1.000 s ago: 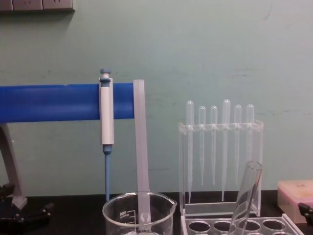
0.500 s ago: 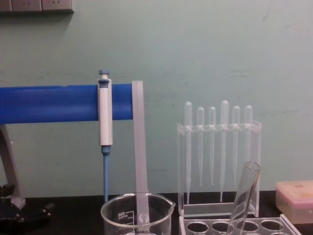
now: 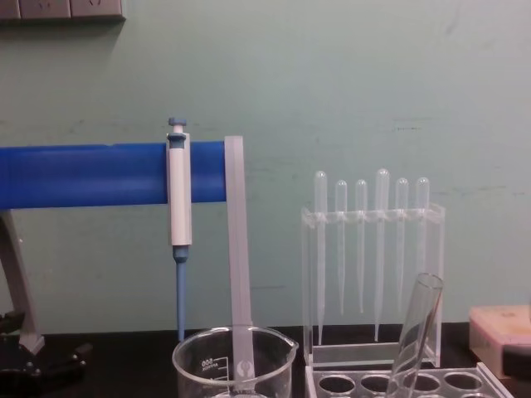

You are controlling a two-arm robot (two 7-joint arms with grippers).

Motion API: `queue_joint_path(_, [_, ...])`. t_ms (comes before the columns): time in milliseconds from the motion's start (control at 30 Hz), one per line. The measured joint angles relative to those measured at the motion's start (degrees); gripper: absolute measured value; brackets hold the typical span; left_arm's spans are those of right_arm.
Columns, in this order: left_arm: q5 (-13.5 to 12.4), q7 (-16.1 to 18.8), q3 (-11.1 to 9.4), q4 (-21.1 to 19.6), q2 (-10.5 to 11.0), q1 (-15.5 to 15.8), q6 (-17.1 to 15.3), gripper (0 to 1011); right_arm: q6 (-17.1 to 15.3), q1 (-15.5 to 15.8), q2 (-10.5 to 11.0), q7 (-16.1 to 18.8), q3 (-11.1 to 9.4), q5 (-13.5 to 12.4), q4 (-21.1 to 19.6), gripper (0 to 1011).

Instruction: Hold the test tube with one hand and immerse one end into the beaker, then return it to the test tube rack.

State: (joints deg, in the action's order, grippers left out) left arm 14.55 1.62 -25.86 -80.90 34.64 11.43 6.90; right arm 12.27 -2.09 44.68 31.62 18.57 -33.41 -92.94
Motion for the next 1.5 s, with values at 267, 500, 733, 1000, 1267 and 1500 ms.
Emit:
queue_joint_path(267, [0.0, 0.0, 0.0, 0.0, 0.0, 0.0, 0.0, 1000, -1.69, -3.19, -2.33, 4.75, 2.31, 1.19, 1.62, 1000])
queue_joint_path(500, [0.0, 0.0, 0.0, 0.0, 0.0, 0.0, 0.0, 1000, -1.62, -5.43, -4.64, 8.05, 3.55, 2.19, 3.4, 1000])
queue_joint_path(733, [0.0, 0.0, 0.0, 0.0, 0.0, 0.0, 0.0, 1000, -0.92, -7.92, -7.3, 9.99, 4.36, 2.18, 6.26, 1000])
queue_joint_path(1000, [0.0, 0.0, 0.0, 0.0, 0.0, 0.0, 0.0, 1000, -0.47, -10.6, -9.73, 11.17, 5.43, 2.28, 9.17, 1000])
queue_joint_path(1267, [0.0, 0.0, 0.0, 0.0, 0.0, 0.0, 0.0, 1000, -0.23, -12.3, -11.42, 11.56, 6.22, 2.43, 11.34, 1000])
queue_joint_path(1500, [0.0, 0.0, 0.0, 0.0, 0.0, 0.0, 0.0, 1000, -0.12, -13.39, -12.29, 11.7, 6.92, 2.91, 12.24, 1000])
